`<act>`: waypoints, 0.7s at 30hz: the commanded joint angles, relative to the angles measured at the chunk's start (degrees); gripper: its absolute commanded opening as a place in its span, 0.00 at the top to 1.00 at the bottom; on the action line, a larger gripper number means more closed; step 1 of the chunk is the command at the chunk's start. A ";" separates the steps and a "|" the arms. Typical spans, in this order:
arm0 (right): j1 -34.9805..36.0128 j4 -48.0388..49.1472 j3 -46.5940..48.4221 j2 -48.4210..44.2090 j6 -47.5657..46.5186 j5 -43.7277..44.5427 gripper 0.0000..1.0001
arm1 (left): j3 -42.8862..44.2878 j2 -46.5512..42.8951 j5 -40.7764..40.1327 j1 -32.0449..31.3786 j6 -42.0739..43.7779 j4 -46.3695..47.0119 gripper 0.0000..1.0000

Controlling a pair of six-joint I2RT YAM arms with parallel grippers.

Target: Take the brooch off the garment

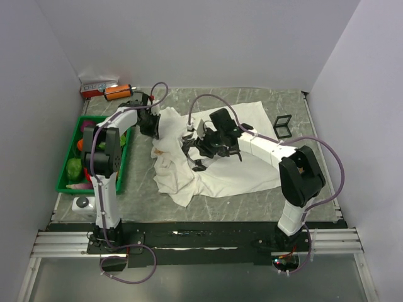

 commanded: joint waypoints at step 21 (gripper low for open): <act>-2.77 -3.35 -1.37 -6.71 0.02 -3.30 0.47 | 10.77 -6.01 14.73 -7.62 -3.33 -6.63 0.86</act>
